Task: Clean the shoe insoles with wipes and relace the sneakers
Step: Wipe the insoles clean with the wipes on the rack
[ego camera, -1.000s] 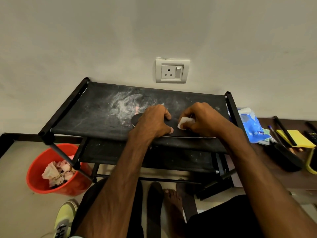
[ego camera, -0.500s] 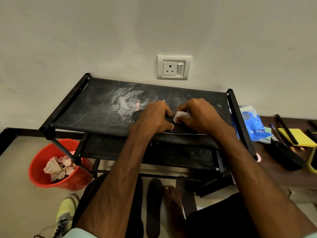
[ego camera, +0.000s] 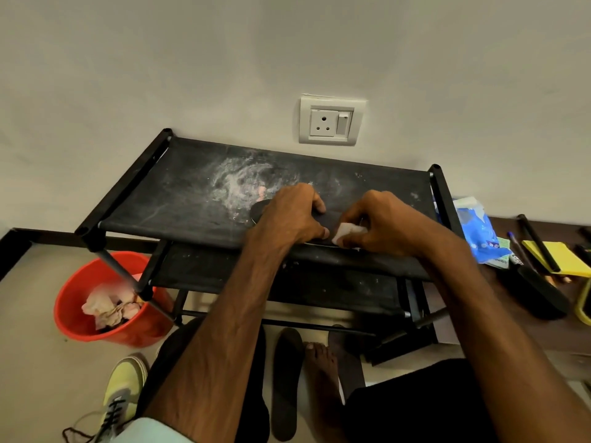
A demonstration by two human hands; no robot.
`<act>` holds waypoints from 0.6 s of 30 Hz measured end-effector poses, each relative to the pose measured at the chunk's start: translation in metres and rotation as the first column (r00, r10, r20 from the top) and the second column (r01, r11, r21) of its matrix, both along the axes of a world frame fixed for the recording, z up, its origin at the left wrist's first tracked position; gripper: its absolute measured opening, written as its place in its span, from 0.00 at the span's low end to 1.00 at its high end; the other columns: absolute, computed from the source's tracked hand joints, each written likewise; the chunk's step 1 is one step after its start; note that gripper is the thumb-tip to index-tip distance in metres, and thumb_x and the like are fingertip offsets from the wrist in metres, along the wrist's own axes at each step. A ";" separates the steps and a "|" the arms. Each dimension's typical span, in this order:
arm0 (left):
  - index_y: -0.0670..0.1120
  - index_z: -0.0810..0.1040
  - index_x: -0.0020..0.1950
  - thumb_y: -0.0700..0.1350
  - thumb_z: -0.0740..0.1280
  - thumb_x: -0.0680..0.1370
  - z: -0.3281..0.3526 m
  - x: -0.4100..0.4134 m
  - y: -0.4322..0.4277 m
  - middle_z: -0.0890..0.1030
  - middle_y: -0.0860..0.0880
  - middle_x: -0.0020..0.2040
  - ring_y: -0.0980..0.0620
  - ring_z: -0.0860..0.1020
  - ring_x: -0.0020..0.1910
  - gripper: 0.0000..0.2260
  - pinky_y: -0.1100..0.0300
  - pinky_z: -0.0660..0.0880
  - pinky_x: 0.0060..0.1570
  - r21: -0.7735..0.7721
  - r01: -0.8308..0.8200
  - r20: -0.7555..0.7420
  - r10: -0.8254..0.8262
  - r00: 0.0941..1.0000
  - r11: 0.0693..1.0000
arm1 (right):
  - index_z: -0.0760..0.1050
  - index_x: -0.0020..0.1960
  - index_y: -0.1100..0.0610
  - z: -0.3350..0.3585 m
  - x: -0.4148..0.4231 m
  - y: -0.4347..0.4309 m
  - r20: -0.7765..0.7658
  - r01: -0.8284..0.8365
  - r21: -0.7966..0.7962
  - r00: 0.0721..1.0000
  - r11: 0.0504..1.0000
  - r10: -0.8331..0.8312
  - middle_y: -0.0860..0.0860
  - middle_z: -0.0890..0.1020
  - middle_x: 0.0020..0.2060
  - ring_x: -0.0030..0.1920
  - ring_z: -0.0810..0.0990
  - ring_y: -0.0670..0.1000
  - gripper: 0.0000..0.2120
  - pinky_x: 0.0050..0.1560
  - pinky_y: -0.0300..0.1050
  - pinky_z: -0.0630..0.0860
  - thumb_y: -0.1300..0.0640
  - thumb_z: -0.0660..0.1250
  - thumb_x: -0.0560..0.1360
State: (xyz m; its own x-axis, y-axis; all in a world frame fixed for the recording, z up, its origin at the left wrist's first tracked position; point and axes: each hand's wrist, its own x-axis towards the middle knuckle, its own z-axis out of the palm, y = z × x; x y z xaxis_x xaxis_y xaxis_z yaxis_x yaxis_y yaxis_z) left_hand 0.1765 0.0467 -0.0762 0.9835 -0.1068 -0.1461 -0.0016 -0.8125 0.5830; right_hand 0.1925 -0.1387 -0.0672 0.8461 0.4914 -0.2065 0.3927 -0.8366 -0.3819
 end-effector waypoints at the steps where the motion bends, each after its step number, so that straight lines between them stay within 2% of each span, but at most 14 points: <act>1: 0.50 0.82 0.61 0.46 0.80 0.70 0.000 0.000 0.000 0.82 0.51 0.59 0.52 0.78 0.57 0.20 0.54 0.76 0.61 0.004 -0.004 0.003 0.004 1.000 1.000 | 0.85 0.51 0.49 0.000 -0.001 -0.002 0.001 0.011 -0.008 1.000 1.000 -0.011 0.46 0.86 0.46 0.45 0.83 0.45 0.09 0.48 0.51 0.83 0.49 0.77 0.72; 6: 0.51 0.82 0.62 0.48 0.79 0.71 0.000 0.000 -0.003 0.81 0.50 0.61 0.50 0.78 0.61 0.20 0.51 0.75 0.63 0.033 -0.008 -0.004 0.009 1.000 0.999 | 0.85 0.53 0.45 -0.012 0.018 0.000 0.171 0.176 0.054 0.968 0.983 -0.183 0.48 0.86 0.48 0.46 0.83 0.50 0.11 0.49 0.56 0.83 0.46 0.76 0.72; 10: 0.52 0.82 0.60 0.49 0.80 0.70 -0.002 0.000 -0.001 0.81 0.50 0.60 0.50 0.78 0.60 0.19 0.51 0.76 0.62 0.035 -0.017 0.001 0.017 1.000 0.999 | 0.85 0.56 0.47 -0.020 0.035 0.004 0.261 0.276 0.070 0.922 0.958 -0.285 0.50 0.86 0.50 0.48 0.83 0.52 0.11 0.50 0.52 0.81 0.50 0.75 0.74; 15: 0.50 0.82 0.62 0.47 0.79 0.71 0.000 0.003 -0.001 0.81 0.50 0.62 0.51 0.77 0.61 0.20 0.53 0.74 0.63 0.024 0.002 -0.020 -0.001 1.000 1.000 | 0.85 0.53 0.48 -0.018 0.030 -0.010 0.285 0.268 0.358 0.881 0.894 -0.378 0.46 0.87 0.47 0.46 0.84 0.45 0.09 0.50 0.53 0.83 0.49 0.75 0.74; 18: 0.50 0.82 0.61 0.47 0.79 0.71 0.000 0.003 0.000 0.81 0.51 0.61 0.51 0.78 0.60 0.19 0.54 0.75 0.61 0.036 0.012 -0.008 -0.012 1.000 0.999 | 0.86 0.52 0.48 -0.020 0.022 -0.026 0.259 0.258 0.396 0.889 0.881 -0.377 0.44 0.87 0.45 0.45 0.84 0.43 0.08 0.50 0.51 0.83 0.50 0.76 0.74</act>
